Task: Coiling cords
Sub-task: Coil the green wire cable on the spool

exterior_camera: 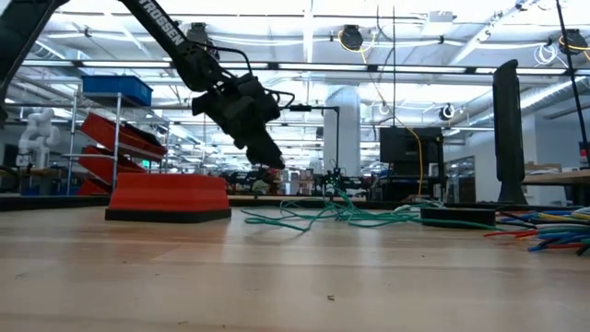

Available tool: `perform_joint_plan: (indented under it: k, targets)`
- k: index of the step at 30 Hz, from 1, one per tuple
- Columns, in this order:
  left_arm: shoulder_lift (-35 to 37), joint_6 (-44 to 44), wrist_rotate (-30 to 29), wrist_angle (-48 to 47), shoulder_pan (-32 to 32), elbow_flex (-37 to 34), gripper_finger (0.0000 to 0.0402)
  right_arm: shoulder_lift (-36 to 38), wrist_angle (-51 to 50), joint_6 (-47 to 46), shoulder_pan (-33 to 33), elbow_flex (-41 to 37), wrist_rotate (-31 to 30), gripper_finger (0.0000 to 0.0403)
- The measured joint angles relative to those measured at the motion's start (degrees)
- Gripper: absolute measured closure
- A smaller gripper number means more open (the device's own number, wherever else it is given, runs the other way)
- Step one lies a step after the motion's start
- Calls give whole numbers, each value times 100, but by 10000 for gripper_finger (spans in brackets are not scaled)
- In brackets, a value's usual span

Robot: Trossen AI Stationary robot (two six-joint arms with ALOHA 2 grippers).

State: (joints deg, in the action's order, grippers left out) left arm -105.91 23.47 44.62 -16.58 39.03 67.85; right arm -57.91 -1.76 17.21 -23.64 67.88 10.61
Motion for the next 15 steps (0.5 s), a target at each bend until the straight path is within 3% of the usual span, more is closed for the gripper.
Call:
perform_joint_plan:
  k: [3,7,10,15]
  targets:
    - [105,-252,340,493,-51,0,132,-37,-55,-19,0,0,2,403]
    - [114,-1371,535,2424,-495,-2,132,-129,28,-138,13,0,42,403]
    - [114,-1804,-171,4068,-963,4,132,-190,31,-168,11,-2,152,403]
    - [101,-1882,-1167,5836,-1473,4,132,-232,-2,-326,12,-2,175,403]
